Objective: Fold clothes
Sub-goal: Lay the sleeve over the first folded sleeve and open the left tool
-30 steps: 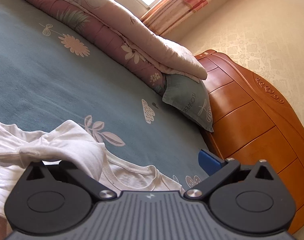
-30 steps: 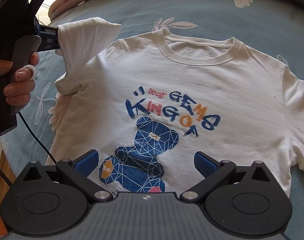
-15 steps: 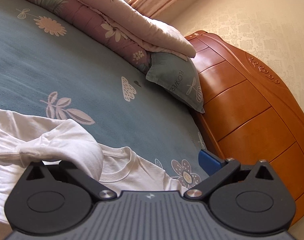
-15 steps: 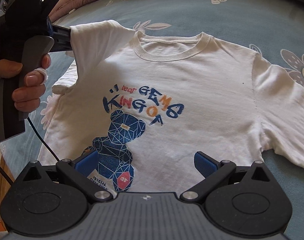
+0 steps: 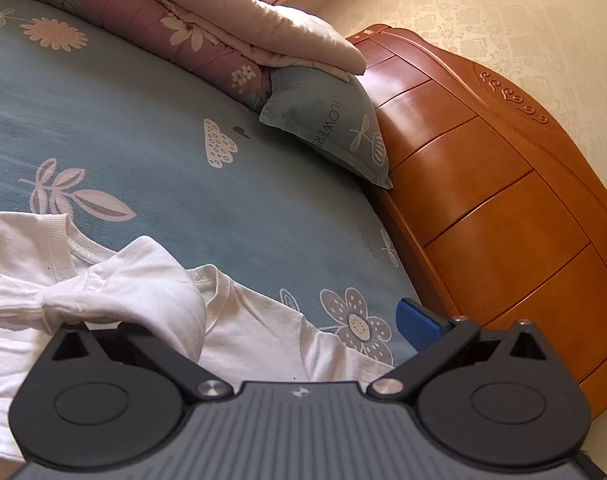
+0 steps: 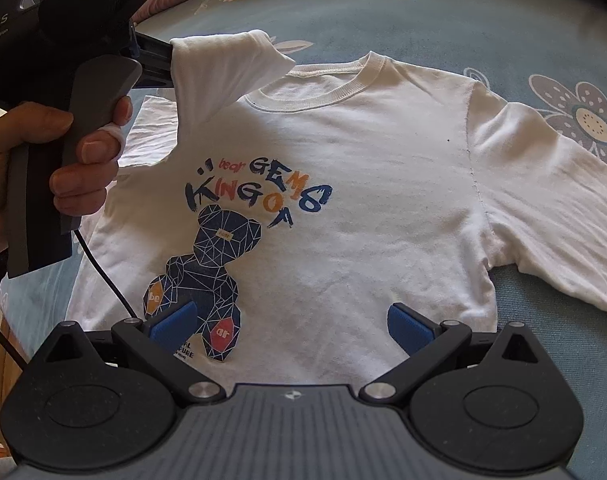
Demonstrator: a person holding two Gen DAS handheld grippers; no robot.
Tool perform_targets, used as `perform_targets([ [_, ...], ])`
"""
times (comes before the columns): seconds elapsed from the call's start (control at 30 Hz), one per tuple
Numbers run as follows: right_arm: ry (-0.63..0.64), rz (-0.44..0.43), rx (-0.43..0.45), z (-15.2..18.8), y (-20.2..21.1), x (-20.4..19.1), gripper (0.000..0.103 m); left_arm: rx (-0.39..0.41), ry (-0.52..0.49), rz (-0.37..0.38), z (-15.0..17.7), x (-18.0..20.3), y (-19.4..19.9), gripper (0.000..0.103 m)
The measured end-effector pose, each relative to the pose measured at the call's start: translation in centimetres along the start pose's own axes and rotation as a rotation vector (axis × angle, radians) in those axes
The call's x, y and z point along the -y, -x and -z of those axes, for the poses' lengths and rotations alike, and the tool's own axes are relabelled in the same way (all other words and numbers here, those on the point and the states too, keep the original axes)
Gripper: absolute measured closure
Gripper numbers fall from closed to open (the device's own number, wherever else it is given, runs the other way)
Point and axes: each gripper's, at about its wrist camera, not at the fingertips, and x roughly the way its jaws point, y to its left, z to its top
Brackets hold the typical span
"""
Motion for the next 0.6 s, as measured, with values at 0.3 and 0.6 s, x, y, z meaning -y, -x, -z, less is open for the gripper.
perform_targets([
  [0.3,-0.023,0.000,0.007,0.4,0.3,0.3,0.000,-0.035,-0.040,0.019,0.5,1.5,-1.5,0.001],
  [0.6,-0.052,0.008,0.015,0.8,0.7,0.6,0.000,-0.106,-0.095,0.002,2.0,2.0,-3.6,0.001],
])
